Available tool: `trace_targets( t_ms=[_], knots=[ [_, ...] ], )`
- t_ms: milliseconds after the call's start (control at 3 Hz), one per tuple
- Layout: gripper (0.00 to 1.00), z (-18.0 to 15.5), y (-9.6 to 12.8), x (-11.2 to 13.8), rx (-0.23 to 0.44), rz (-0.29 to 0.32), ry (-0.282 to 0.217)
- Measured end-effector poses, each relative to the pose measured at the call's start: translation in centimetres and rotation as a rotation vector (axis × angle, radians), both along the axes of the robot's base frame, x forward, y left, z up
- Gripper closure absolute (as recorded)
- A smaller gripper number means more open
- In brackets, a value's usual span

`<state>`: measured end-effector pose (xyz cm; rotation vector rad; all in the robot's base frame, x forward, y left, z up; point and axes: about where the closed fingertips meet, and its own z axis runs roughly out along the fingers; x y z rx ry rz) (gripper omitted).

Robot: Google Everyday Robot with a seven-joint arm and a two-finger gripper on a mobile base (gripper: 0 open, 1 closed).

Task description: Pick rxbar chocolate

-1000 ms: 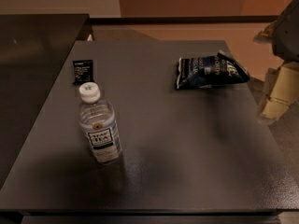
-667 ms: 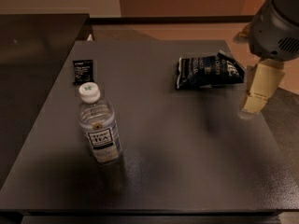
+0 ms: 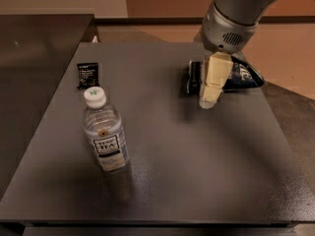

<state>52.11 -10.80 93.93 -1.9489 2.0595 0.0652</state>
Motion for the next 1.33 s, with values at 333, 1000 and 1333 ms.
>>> trace_targets(
  t_ms=[333, 1000, 1333],
  knots=[
    [0.00, -1.2, 5.9, 3.3, 0.052, 0.066, 0.016],
    [0.00, -4.6, 16.6, 6.7, 0.146, 0.126, 0.069],
    [0.00, -6.3, 21.8, 7.6, 0.183, 0.137, 0.095]
  ],
)
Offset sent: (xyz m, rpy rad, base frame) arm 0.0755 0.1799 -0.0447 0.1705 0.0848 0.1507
